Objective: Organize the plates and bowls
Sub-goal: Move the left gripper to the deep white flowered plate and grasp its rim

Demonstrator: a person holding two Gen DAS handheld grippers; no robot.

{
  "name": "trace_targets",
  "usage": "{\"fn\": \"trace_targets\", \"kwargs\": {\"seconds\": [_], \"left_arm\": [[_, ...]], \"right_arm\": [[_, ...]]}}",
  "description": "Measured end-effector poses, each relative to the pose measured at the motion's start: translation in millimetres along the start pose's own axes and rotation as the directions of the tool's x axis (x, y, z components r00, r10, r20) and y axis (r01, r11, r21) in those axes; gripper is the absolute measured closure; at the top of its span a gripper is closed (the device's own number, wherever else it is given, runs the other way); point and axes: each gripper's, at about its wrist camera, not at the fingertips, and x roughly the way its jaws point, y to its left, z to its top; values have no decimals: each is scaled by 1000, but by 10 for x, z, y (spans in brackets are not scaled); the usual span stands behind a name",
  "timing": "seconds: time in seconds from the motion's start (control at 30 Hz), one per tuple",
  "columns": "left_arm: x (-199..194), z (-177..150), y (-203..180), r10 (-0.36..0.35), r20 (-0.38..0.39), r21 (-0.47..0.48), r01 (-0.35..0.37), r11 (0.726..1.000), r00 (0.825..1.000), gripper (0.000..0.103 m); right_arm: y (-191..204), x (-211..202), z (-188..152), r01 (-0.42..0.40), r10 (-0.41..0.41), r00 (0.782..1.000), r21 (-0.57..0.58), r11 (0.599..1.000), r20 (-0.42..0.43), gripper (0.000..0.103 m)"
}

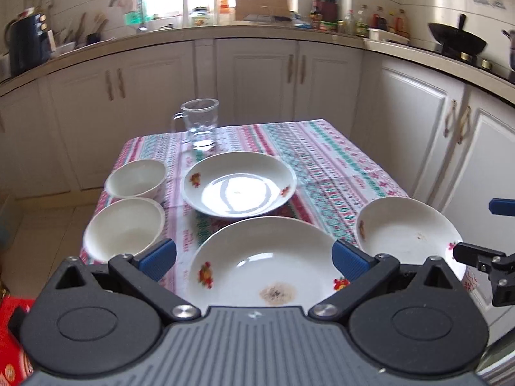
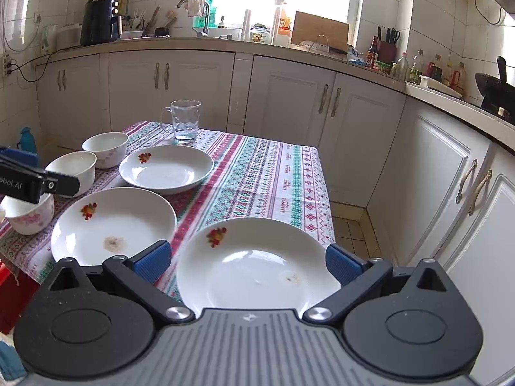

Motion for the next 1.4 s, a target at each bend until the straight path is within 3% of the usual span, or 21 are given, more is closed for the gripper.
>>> {"fn": "trace_targets", "kwargs": {"seconds": [0.3, 0.4, 0.77, 1.13, 1.3, 1.4], "left_arm": [[447, 152, -299, -119, -132, 62, 128, 990, 984, 1], [613, 207, -444, -133, -179, 94, 151, 984, 975, 1], [1079, 343, -900, -193, -243, 229, 250, 941, 950, 1], [1546, 458, -1181, -259, -356, 275, 366, 889, 898, 4], [1725, 452, -1280, -269, -407, 287, 402, 869, 873, 20], [1800, 453, -1308, -279, -431, 281, 421, 862, 858, 23]], "right_arm": [[-272, 154, -382, -96, 96, 994, 4, 995, -43, 0], [-305, 242, -513, -96, 95, 992, -10, 995, -77, 0], [-479, 573, -820, -157, 156, 979, -2, 988, -133, 0], [-532, 710, -868, -214, 210, 972, -29, 976, -108, 0], [-594, 714, -900, -240, 236, 968, -43, 970, -81, 0], [-617, 720, -919, -252, 249, 967, -51, 966, -61, 0]]}}
